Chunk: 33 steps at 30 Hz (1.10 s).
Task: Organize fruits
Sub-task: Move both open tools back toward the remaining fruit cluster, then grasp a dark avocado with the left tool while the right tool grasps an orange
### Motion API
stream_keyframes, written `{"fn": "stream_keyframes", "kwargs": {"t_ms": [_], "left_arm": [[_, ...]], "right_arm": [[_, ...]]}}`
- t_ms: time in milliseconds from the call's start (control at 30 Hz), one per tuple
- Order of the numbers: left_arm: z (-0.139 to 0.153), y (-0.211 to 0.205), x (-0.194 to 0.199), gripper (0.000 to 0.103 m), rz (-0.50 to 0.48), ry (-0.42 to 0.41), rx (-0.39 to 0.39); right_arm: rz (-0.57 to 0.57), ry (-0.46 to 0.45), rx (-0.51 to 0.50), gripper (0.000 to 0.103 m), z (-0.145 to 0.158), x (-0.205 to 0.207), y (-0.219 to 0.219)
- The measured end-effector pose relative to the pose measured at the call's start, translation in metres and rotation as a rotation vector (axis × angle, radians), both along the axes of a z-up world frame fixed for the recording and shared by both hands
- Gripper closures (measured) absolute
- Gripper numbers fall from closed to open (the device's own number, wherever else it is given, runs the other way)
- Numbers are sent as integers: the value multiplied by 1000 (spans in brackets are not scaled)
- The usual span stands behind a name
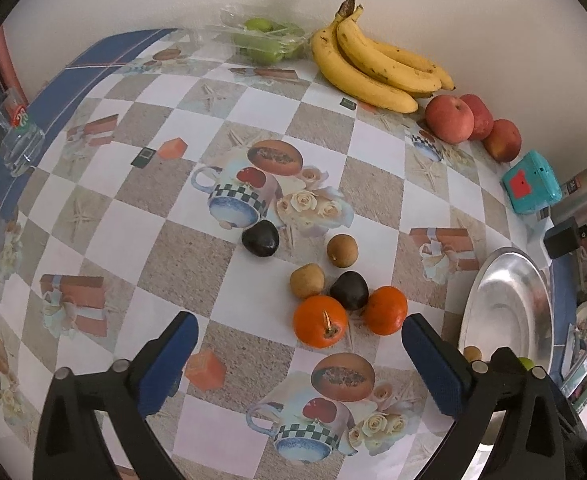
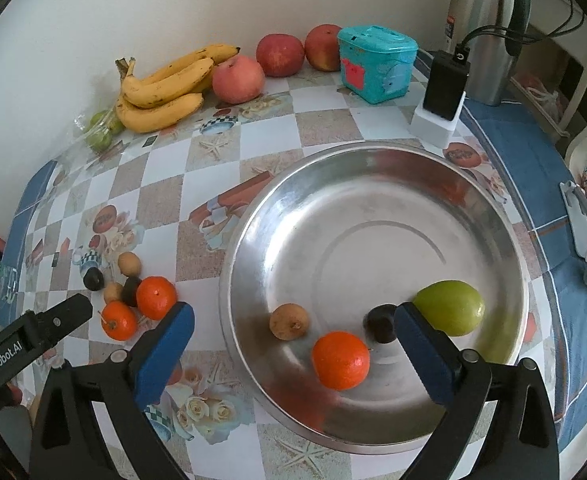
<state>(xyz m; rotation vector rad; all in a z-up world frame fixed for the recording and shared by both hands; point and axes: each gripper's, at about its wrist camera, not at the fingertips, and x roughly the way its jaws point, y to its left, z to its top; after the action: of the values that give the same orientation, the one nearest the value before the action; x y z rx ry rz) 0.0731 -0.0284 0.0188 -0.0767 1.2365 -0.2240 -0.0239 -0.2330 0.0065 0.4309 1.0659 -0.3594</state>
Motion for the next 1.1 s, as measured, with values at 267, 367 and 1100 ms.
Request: {"fn": "stream_keyframes", "kwargs": {"t_ms": [267, 367, 1100], "left_arm": [[3, 14, 6, 0, 38, -16, 27], [4, 22, 8, 0, 60, -20, 27], [-5, 67, 27, 0, 173, 1, 9]], "right_arm": [[37, -15, -3, 3, 2, 3, 7], [59, -28, 1, 3, 5, 6, 12], [261, -141, 87, 3, 9, 43, 78]]}}
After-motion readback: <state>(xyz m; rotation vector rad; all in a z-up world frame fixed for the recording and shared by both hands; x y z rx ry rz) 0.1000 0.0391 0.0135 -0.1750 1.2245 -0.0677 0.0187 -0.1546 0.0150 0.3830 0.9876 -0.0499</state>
